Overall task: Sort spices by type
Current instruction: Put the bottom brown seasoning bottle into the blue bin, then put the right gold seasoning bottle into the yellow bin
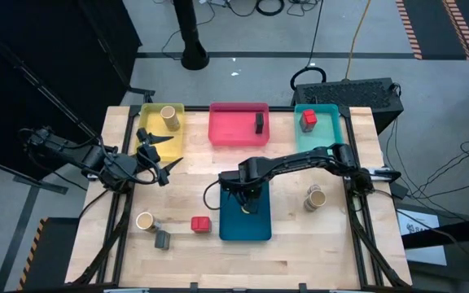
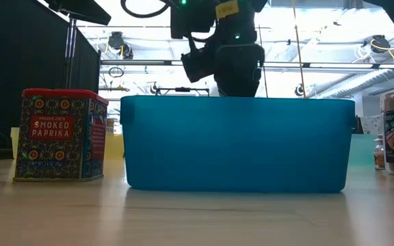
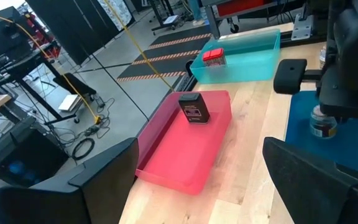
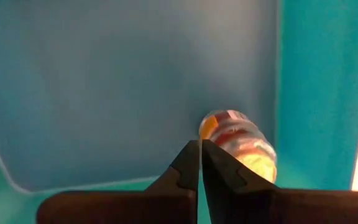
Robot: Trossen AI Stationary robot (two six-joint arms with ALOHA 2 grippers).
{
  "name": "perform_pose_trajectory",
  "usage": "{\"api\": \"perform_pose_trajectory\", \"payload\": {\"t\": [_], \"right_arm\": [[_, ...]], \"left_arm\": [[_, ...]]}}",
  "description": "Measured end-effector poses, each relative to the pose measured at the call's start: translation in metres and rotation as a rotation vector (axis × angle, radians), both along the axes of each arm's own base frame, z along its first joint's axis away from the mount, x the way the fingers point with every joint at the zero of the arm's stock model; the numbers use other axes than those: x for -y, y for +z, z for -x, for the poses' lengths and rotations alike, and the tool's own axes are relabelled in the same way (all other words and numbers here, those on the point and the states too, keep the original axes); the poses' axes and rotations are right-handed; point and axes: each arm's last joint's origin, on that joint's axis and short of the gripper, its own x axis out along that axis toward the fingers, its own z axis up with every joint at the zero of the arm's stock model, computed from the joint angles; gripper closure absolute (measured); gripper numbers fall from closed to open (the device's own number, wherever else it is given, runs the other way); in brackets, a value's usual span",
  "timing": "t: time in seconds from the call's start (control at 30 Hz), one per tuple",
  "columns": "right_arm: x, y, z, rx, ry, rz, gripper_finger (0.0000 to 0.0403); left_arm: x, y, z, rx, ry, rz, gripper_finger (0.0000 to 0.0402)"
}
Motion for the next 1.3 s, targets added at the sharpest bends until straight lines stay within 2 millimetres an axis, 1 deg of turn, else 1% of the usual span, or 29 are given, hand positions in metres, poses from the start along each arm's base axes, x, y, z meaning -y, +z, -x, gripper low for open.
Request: {"api": "perform_pose_trajectory", "payload": {"t": [0.13, 0.27, 0.43, 0.6, 0.73, 0.83, 1.3], "right_arm": [[-0.011, 0.020, 0.007, 0.050, 0.028, 0.007, 0.0403], [-0.024, 0.046, 0.015, 0.153, 0.094, 0.085, 0.0403], [-0.028, 0.083, 0.016, 0.406, 0.209, 0.091, 0.0403], [-0.028, 0.104, 0.015, 0.611, 0.251, 0.108, 0.0403], [-0.031, 0.110, 0.013, 0.693, 0.275, 0.116, 0.0403], [-0.033, 0.108, 0.013, 0.685, 0.280, 0.136, 0.0403], [-0.039, 0.109, 0.014, 0.689, 0.262, 0.117, 0.0403]], "left_arm": [[0.000, 0.000, 0.000, 0.001, 0.000, 0.000, 0.0052], [0.000, 0.000, 0.000, 0.002, 0.000, 0.000, 0.0052], [0.000, 0.000, 0.000, 0.002, 0.000, 0.000, 0.0052], [0.000, 0.000, 0.000, 0.002, -0.001, 0.000, 0.0052], [0.000, 0.000, 0.000, 0.002, 0.000, 0.000, 0.0052], [0.000, 0.000, 0.000, 0.003, 0.000, 0.000, 0.0052], [0.000, 0.000, 0.000, 0.003, 0.000, 0.000, 0.0052]]}}
